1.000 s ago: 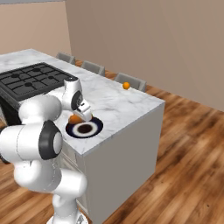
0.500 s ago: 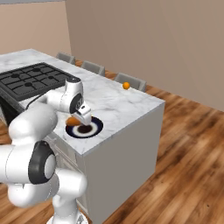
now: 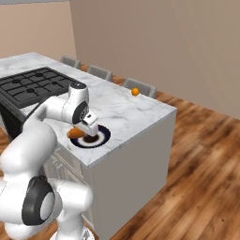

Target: Pick the hotdog bun from the counter and place it in the microwave. Then turn on the microwave.

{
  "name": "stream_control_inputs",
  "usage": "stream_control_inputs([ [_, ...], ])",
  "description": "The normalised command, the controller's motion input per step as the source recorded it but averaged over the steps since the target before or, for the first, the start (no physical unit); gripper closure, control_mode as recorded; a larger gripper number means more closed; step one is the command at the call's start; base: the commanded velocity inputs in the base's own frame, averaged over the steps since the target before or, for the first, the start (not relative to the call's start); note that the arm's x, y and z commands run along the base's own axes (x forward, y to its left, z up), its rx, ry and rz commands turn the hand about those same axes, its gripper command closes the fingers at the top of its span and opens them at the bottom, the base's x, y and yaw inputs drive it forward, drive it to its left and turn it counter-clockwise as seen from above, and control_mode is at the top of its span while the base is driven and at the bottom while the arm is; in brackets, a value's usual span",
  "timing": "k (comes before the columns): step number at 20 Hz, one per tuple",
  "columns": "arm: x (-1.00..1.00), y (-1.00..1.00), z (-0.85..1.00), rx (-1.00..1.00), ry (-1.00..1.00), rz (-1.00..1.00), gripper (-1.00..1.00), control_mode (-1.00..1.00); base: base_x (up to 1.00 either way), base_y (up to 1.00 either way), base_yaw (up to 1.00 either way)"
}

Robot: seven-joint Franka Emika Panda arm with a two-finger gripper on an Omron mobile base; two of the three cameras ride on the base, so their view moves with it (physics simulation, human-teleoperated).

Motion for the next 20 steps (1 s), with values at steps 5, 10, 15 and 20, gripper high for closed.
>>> stream_control_inputs([
  [5,-0.4,-0.12,0.21,0.0,0.0,0.19,1.0,-1.0,0.0,0.0,0.0],
  [10,-0.44,-0.11,0.18,0.0,-0.01,0.19,1.0,-1.0,0.0,0.0,0.0],
  [15,-0.39,-0.11,0.17,0.0,0.0,0.19,1.0,-1.0,0.0,0.0,0.0],
  [20,-0.37,-0.1,0.14,0.0,-0.03,0.16,1.0,-1.0,0.0,0.0,0.0],
])
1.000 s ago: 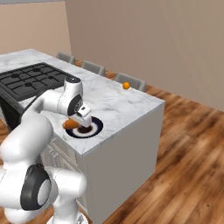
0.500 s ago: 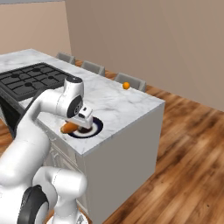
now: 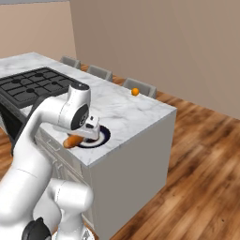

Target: Pick the hotdog bun from the counter and place it in the microwave. Then turn on the microwave.

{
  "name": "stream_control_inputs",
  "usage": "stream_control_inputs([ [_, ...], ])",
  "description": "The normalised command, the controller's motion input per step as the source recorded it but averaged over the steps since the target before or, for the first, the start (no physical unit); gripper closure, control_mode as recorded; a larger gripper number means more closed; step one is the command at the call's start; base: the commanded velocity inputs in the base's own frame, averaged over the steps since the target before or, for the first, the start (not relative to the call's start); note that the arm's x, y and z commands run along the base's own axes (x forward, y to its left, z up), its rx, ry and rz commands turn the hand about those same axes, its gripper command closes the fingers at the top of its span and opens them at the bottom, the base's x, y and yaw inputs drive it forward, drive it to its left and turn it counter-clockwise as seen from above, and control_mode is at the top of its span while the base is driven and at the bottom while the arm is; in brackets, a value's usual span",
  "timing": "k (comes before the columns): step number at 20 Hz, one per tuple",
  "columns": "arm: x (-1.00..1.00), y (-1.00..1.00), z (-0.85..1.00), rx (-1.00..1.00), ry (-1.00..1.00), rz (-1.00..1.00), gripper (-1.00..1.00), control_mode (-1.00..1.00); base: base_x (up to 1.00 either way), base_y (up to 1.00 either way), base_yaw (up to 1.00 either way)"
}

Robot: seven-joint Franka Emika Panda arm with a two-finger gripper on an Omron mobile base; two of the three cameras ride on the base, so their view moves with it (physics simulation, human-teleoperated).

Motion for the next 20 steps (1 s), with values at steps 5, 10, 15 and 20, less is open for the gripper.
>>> stream_control_inputs([
  [5,-0.34,-0.1,0.11,0.0,-0.01,0.15,1.0,-1.0,0.0,0.0,0.0],
  [10,-0.27,-0.08,0.06,0.0,0.0,0.13,1.0,-1.0,0.0,0.0,0.0],
  [15,-0.25,-0.06,0.07,-0.01,-0.01,0.1,1.0,-1.0,0.0,0.0,0.0],
  [20,-0.14,-0.06,0.07,-0.02,0.0,0.03,1.0,-1.0,0.0,0.0,0.0],
])
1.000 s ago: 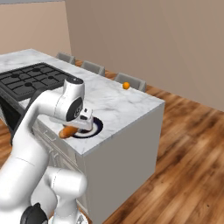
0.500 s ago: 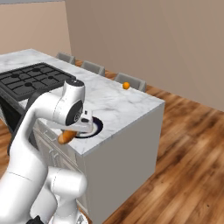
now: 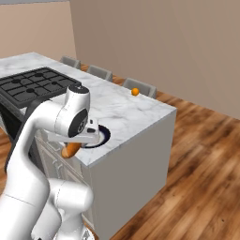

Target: Pick the hotdog bun from the counter and place it in the microwave. Then turn on the microwave.

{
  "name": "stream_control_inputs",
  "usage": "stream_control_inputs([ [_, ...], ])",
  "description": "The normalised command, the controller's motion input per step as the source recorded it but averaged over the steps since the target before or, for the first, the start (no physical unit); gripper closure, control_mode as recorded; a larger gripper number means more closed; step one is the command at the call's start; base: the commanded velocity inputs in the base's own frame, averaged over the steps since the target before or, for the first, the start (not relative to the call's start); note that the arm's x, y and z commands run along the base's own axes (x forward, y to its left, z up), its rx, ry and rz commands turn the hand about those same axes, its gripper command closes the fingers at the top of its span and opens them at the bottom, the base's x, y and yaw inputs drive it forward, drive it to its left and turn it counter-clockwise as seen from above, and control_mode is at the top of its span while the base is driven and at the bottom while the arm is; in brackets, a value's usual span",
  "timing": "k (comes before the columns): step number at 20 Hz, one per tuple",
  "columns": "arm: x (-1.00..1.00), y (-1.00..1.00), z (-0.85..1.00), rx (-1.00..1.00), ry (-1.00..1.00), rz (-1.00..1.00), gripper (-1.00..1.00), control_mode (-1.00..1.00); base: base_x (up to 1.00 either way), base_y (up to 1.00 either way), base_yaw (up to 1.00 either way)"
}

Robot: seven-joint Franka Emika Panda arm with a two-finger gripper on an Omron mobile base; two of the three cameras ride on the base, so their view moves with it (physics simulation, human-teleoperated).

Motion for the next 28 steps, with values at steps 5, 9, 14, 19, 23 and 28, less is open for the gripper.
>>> stream_control_inputs([
  [5,-0.1,-0.08,0.08,0.0,0.0,0.01,1.0,-1.0,0.0,0.0,0.0],
  [9,-0.11,-0.09,0.08,0.0,0.0,0.0,1.0,-1.0,0.0,0.0,0.0],
  [14,-0.11,-0.02,0.02,-0.01,0.0,0.0,1.0,-1.0,0.0,0.0,0.0],
  [19,-0.01,0.02,0.0,-0.06,0.0,0.0,1.0,-1.0,0.0,0.0,0.0],
  [23,0.0,0.01,0.0,0.0,0.0,0.0,1.0,-1.0,0.0,0.0,0.0],
  [28,0.0,0.0,0.0,0.0,0.0,0.0,1.0,-1.0,0.0,0.0,0.0],
])
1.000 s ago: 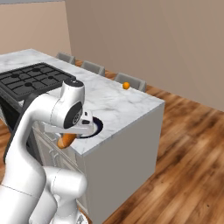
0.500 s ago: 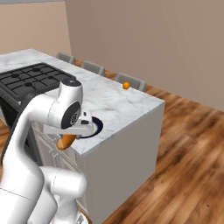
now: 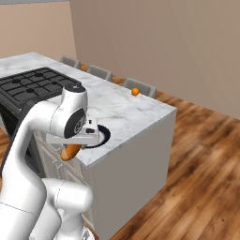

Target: Pick the hotdog bun from the counter and place it in the microwave. Then turn on the microwave.

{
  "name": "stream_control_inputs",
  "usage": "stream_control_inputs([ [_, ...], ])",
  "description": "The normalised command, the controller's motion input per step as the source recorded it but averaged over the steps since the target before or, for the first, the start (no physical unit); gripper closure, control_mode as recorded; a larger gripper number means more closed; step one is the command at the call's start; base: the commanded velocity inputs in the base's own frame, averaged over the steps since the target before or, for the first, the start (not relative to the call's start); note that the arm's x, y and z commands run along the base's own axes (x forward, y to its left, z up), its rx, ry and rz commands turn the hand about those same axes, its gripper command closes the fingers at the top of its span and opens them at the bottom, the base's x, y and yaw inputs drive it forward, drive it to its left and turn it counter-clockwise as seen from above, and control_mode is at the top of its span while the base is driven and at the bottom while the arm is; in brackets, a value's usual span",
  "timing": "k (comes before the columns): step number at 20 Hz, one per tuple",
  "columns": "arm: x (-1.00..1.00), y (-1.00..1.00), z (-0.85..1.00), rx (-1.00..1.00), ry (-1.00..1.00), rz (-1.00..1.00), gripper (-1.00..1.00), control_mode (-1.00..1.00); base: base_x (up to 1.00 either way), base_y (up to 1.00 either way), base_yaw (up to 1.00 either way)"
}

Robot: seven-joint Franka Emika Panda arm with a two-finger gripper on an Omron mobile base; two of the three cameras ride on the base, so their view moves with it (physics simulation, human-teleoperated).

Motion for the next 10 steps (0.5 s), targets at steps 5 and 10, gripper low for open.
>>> stream_control_inputs([
  [5,0.0,0.0,0.0,0.0,0.0,0.0,1.0,-1.0,0.0,0.0,0.0],
  [10,0.0,0.0,0.0,0.0,0.0,0.0,1.0,-1.0,0.0,0.0,0.0],
])
